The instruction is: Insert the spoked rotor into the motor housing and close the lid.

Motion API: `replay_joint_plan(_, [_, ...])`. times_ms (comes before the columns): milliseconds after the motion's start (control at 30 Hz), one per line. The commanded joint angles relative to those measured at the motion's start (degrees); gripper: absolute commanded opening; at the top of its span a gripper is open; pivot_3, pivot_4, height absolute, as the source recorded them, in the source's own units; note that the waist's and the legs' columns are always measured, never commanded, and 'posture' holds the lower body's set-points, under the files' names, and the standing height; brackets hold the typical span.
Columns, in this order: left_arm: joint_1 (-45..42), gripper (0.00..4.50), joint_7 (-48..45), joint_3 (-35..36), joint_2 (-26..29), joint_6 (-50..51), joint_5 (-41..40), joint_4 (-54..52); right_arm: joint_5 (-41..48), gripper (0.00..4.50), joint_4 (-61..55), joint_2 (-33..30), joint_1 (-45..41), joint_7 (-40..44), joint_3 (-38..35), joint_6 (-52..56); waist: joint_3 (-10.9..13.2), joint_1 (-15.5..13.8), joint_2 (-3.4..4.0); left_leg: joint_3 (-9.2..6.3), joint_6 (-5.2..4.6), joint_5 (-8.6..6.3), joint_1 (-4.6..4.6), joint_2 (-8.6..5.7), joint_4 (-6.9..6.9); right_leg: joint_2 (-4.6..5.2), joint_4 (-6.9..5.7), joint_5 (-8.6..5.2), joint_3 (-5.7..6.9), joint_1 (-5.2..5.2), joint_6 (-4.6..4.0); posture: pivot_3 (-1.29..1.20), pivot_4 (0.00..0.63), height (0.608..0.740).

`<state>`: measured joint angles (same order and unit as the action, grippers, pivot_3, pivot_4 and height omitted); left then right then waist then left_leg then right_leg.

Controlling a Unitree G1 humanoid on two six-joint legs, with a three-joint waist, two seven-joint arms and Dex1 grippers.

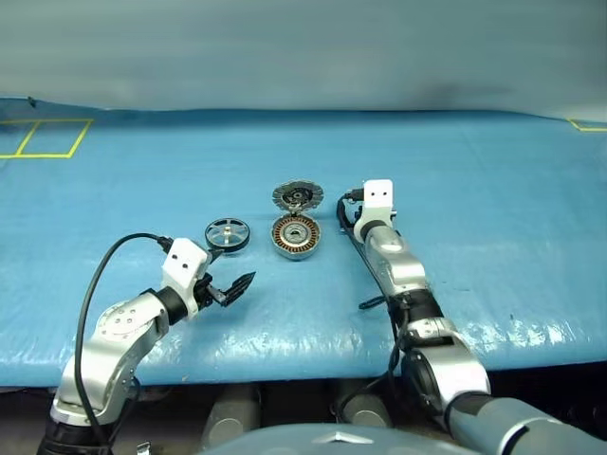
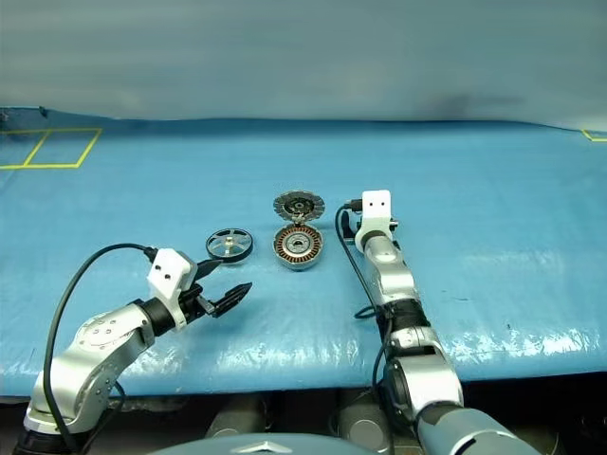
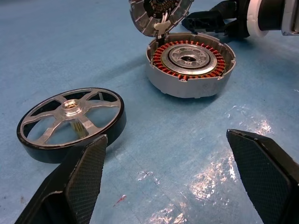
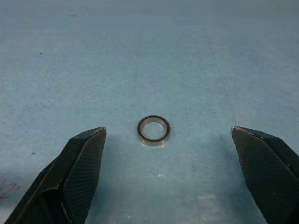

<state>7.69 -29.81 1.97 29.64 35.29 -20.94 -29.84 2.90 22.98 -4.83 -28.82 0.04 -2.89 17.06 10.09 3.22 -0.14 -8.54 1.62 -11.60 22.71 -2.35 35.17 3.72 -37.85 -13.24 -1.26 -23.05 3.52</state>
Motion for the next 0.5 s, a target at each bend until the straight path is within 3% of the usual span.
replay_joint_plan(33, [0.9, 4.44, 0.4, 1.7, 0.1, -0.8, -0.6, -3.2, -0.2, 4.5, -23.5, -5.9, 6.4, 5.8, 2.8, 11.6, 0.0, -0.2, 0.01, 0.01, 0.0, -0.01, 0.07, 0.0, 0.0, 0.01, 0.0, 0.0, -0.02, -0.07, 0.01, 0.0, 0.15, 0.74])
replay_joint_plan(167, [0.9, 4.44, 0.1, 1.6, 0.1, -0.7, -0.6, -2.6, 1.4, 4.5, -42.7, -19.5, 11.4, 18.5, 8.7, 24.4, 0.0, -0.5, 0.02, 0.11, 0.0, -0.01, 0.16, 0.03, 0.04, 0.01, -0.01, -0.2, -0.05, -0.2, 0.24, 0.0, 0.15, 0.74])
replay_joint_plan(333, [-1.1, 4.44, -0.5, 0.9, -0.1, -0.7, -0.5, -1.2, 4.1, 4.5, -55.5, -37.2, 8.9, 36.5, 18.2, 30.5, 0.0, -0.4, -0.03, 0.31, -0.01, 0.01, 0.11, 0.17, 0.16, 0.0, -0.05, -0.22, -0.03, -0.2, 0.01, 0.0, 0.15, 0.74])
replay_joint_plan(400, [-1.6, 4.44, -0.8, 0.4, -0.2, -0.8, -0.4, -0.7, 4.3, 4.5, -56.7, -40.9, 5.9, 41.7, 21.6, 29.7, 0.1, -0.4, -0.11, 0.37, -0.01, 0.0, 0.13, 0.18, 0.24, 0.02, -0.03, -0.21, -0.03, -0.19, 0.04, 0.0, 0.15, 0.74])
replay_joint_plan(500, [-2.4, 4.44, -1.1, -0.2, -0.4, -1.1, -0.3, -0.1, 3.6, 4.5, -54.5, -41.6, -0.7, 48.2, 27.4, 27.2, 0.1, -0.4, -0.21, 0.41, -0.01, 0.0, 0.17, 0.17, 0.31, 0.04, 0.03, -0.17, -0.03, -0.18, 0.11, 0.0, 0.15, 0.74])
